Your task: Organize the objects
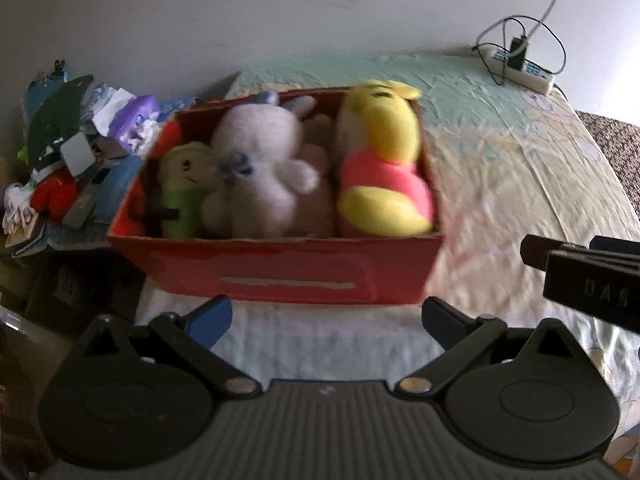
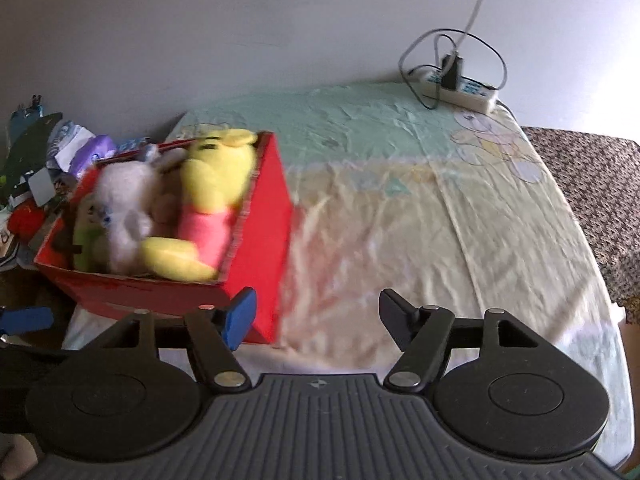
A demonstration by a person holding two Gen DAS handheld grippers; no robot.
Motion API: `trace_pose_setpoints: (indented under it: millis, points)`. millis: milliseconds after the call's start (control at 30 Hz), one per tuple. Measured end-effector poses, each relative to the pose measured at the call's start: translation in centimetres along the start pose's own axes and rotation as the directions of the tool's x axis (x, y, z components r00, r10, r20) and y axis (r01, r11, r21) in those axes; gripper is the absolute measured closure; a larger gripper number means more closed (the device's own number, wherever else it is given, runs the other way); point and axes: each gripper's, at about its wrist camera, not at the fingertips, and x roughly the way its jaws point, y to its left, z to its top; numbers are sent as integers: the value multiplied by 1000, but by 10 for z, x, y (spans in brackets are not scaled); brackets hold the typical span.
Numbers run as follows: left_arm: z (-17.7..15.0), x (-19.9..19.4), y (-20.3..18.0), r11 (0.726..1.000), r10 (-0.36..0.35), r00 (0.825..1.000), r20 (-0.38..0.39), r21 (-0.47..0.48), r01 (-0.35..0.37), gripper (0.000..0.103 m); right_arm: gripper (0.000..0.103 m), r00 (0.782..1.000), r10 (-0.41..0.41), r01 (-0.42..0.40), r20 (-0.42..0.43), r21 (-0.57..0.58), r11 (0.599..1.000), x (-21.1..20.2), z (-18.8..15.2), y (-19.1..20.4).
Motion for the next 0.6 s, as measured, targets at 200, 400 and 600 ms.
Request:
trace_pose_setpoints:
  millis: [200, 400, 600]
  points:
    - [4, 5, 40, 1000, 1, 1000, 1, -9, -1, 2, 33, 1000, -5, 5, 16, -12, 1000, 3, 5, 36]
    - [8, 14, 78, 1000, -7, 1000, 4, -5, 7, 2, 33, 999, -15, 15, 41, -9, 1000, 8, 12, 68]
    - [20, 19, 108, 1000, -8, 999, 33, 12, 8, 2, 30, 996, -46, 46, 75, -8, 999, 14, 22, 96]
